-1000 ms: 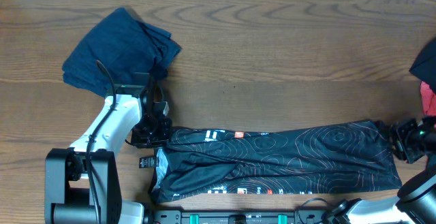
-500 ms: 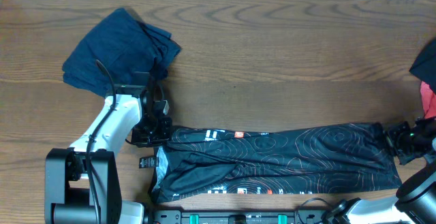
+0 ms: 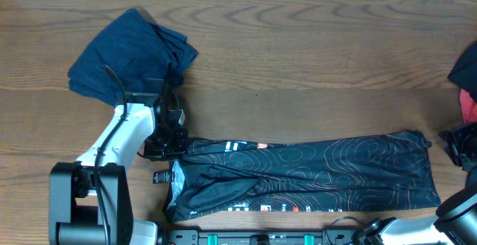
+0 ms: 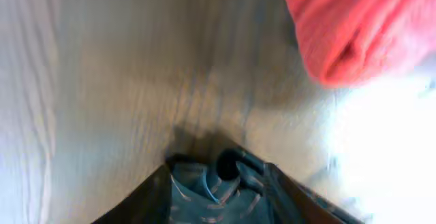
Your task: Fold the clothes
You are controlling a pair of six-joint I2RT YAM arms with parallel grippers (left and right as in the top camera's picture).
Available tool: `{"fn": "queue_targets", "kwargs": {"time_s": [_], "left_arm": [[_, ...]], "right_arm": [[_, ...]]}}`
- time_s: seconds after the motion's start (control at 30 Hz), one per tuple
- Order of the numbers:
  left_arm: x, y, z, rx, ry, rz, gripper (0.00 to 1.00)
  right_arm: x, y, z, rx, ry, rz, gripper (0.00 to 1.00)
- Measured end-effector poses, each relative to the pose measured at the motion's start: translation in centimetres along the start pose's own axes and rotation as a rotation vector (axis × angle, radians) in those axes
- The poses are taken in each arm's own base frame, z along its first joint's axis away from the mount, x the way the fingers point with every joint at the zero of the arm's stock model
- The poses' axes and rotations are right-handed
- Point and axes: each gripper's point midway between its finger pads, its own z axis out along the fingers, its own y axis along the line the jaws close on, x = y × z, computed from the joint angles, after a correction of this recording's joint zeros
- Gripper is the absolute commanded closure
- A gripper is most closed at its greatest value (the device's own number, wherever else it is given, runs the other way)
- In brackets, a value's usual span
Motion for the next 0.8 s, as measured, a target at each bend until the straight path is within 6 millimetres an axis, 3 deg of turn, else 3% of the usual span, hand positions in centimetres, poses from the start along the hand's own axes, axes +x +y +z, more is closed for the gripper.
{"fn": "queue_targets", "kwargs": {"time_s": [0.03,0.07,0.1,0.23,0.4,0.47,0.53,0.57,0.67,0.8], "left_arm": [[0.0,0.0,0.0,-0.001,0.001,-0.003,0.63],[0.1,0.0,0.0,0.0,0.004,-0.004,0.44],[0.1,0.0,-0.1,-0.002,0.007,-0.002,0.36],[0.2,-0.1,-0.7,-0.003,0.015,-0.023,0.32],[-0.2,-0.5,-2.5,-0.002,0.016,-0.024,0.33],[-0.2,-0.8,-3.1,0.005,0.019,-0.026,0.4],[-0.2,-1.0,-3.4,0.013,0.024,-0.031,0.76],[0.0,-1.1,-3.5,0.019,0.03,-0.03,0.85],[0.9,-1.4,-3.6,0.035,0.067,-0.037,0.91],[1.1,-2.1,-3.4,0.07,0.075,-0.033,0.93]], "right_arm": [[0.3,-0.1,0.0,0.005,0.013,0.002,0.53],[0.7,-0.3,0.0,0.011,0.027,0.001,0.51],[1.0,-0.5,0.0,0.024,0.038,-0.002,0.47],[1.2,-2.0,0.0,0.107,0.037,-0.021,0.43],[0.8,-1.0,0.2,0.046,0.027,-0.103,0.59],[1.1,0.3,0.2,-0.026,0.037,-0.154,0.67],[1.5,1.7,0.2,-0.104,0.053,-0.193,0.76],[1.8,2.4,0.1,-0.146,0.065,-0.207,0.8],[4.1,3.1,-0.2,-0.201,0.158,-0.179,0.98],[7.1,1.1,-0.5,-0.1,0.279,-0.083,0.99]]}}
